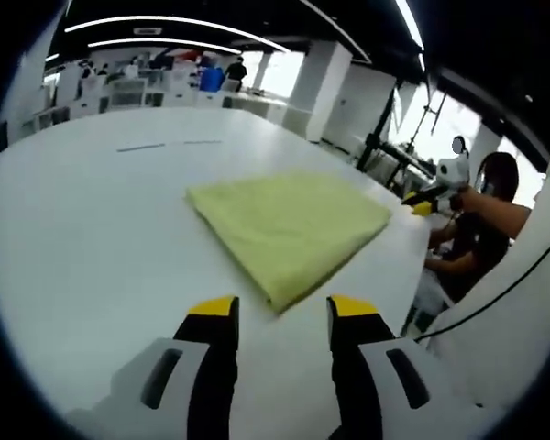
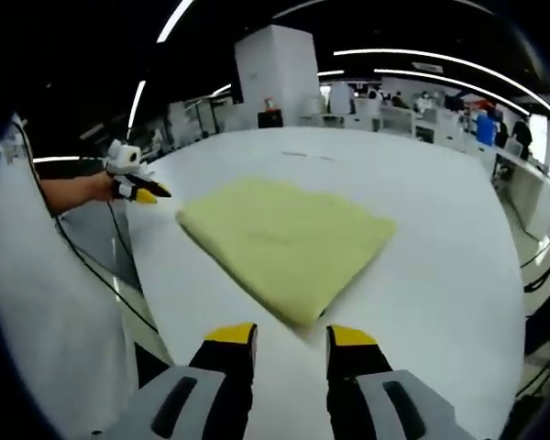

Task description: Fold the garment on the visible template until the final outline fits inside the template.

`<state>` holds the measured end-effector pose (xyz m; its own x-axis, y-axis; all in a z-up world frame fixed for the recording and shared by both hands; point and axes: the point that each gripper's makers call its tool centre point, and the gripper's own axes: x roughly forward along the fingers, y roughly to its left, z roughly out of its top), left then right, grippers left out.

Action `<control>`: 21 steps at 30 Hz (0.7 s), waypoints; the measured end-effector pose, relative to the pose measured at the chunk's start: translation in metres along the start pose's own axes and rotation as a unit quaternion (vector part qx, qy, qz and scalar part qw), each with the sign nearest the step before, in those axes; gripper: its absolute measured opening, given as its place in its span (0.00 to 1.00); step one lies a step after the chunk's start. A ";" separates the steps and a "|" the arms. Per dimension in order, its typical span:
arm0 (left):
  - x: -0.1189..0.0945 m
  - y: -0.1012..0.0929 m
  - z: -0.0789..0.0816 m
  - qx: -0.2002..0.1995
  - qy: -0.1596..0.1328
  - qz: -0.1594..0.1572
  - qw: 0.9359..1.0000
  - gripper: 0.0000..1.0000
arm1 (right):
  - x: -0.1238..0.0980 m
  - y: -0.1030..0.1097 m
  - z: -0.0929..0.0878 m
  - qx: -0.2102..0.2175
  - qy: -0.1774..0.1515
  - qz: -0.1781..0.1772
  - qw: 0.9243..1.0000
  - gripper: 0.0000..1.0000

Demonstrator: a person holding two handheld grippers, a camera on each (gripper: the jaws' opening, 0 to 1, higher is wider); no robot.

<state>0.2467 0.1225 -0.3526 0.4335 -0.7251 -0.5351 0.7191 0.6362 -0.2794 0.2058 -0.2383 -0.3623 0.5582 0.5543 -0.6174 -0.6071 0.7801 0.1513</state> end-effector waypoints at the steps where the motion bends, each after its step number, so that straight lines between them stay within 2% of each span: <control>1: -0.001 -0.002 0.001 0.003 0.000 0.000 1.000 0.39 | -0.001 0.002 0.001 0.003 -0.001 0.000 1.000 0.32; 6: -0.004 -0.014 0.007 0.007 -0.002 -0.004 1.000 0.45 | -0.002 0.009 0.004 0.006 -0.002 -0.001 1.000 0.42; 11: -0.006 -0.024 0.008 0.018 0.004 -0.008 1.000 0.49 | -0.003 0.014 0.005 0.009 -0.001 0.001 1.000 0.45; 15: -0.010 -0.028 0.011 0.019 -0.002 -0.008 1.000 0.53 | -0.007 0.019 0.008 0.011 -0.006 0.004 1.000 0.47; 18: -0.012 -0.030 0.010 0.023 0.001 -0.006 1.000 0.56 | -0.009 0.021 0.010 0.012 -0.010 -0.001 1.000 0.56; 21: -0.014 -0.031 0.010 0.024 0.000 -0.005 1.000 0.58 | -0.011 0.023 0.011 0.011 -0.012 0.001 1.000 0.58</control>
<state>0.2234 0.1107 -0.3285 0.4255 -0.7320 -0.5321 0.7490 0.6149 -0.2469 0.1919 -0.2227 -0.3434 0.5698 0.5628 -0.5988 -0.5958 0.7848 0.1707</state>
